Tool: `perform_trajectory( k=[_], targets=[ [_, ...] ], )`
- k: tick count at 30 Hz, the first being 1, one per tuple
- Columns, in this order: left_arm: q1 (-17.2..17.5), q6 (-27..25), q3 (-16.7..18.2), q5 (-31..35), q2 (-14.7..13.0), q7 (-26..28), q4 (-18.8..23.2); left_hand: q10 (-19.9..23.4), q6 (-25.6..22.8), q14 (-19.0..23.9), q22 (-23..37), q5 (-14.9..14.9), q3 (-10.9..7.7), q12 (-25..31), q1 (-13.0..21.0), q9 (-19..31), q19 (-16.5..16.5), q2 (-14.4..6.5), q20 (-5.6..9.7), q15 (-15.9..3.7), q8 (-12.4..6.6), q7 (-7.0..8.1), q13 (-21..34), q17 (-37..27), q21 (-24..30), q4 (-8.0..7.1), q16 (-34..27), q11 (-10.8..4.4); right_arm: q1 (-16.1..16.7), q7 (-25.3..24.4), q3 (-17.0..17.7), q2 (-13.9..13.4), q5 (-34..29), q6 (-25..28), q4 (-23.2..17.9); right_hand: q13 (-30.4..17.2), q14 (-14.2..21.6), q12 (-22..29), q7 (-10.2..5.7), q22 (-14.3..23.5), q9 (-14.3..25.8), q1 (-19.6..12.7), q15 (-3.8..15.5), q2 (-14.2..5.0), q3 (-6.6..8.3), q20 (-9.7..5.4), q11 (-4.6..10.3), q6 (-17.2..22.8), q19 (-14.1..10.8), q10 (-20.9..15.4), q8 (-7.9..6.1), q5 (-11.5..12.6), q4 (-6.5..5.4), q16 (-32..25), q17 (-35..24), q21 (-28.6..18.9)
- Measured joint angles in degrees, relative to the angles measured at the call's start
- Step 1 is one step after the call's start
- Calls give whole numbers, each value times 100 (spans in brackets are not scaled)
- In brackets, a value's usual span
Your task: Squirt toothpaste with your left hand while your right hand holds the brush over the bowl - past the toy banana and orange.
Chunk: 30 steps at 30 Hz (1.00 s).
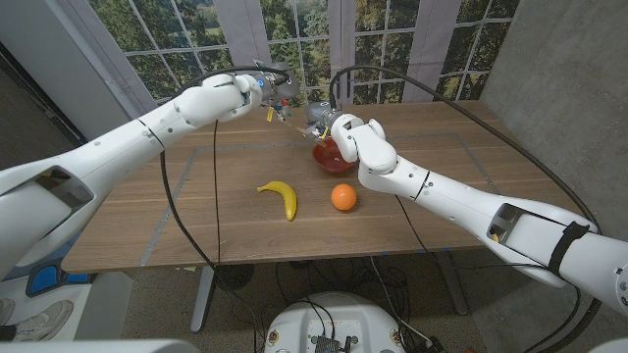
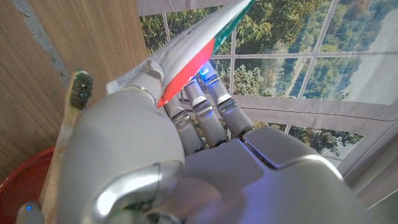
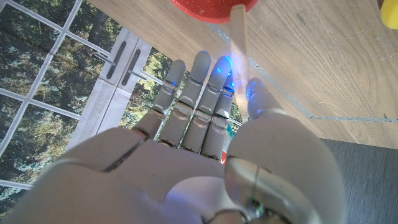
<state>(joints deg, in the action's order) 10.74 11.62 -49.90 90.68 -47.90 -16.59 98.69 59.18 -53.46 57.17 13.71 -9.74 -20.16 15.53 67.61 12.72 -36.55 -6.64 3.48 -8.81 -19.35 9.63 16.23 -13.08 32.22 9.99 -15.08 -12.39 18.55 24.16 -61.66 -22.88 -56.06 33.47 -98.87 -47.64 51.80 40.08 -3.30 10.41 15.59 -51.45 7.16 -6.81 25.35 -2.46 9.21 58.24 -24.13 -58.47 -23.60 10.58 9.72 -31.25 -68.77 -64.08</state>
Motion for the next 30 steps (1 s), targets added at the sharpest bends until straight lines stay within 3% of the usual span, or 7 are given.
perform_trajectory(
  k=[6,11,15,29,30],
  targets=[
    [6,0,-7,56,-11,105,-2,39,-31,27,45,-27,1,22,53,23,0,53,0,-9,-13,31,92,-16,115,-1,-8,-19,1,-14,12,23,-1,-25,46,-2,0,-25,0,0,0,0,0,0,0,0,0,0,0,0,20,-6,0,0,-8,0],
    [6,-8,-14,113,-20,196,-31,176,-82,130,134,-88,110,88,128,171,105,128,-20,-51,-157,83,124,-63,363,-17,-85,-7,-1,-26,18,43,-1,-43,92,-1,0,-26,0,0,0,0,0,0,0,-21,0,0,21,0,21,-17,0,0,-8,-44],
    [-2,-21,-16,137,-23,238,-62,194,-173,130,188,-90,153,89,150,252,178,150,-29,-51,-284,9,261,-83,538,-39,-85,-10,-12,-45,20,52,9,-65,121,-1,0,-26,-1,0,0,0,0,0,0,-21,0,-1,21,0,22,3,0,0,-8,-44],
    [-97,-54,-61,274,-33,360,-151,243,-193,129,268,-133,293,89,195,319,405,195,-33,-51,-434,55,342,-93,996,-71,-85,-20,-72,-127,42,90,121,-75,294,-27,0,-44,-1,0,-2,0,0,0,0,-20,14,-1,22,14,7,28,0,0,-7,-44],
    [-105,-54,-69,288,-33,372,-161,243,-193,129,268,-133,293,88,195,322,432,195,-44,-51,-440,56,543,-93,1031,-71,-85,-20,-74,-138,44,90,128,-75,303,-28,0,-44,-1,0,-2,0,0,0,0,3,14,-1,44,14,7,28,0,0,-7,-44]
  ],
)
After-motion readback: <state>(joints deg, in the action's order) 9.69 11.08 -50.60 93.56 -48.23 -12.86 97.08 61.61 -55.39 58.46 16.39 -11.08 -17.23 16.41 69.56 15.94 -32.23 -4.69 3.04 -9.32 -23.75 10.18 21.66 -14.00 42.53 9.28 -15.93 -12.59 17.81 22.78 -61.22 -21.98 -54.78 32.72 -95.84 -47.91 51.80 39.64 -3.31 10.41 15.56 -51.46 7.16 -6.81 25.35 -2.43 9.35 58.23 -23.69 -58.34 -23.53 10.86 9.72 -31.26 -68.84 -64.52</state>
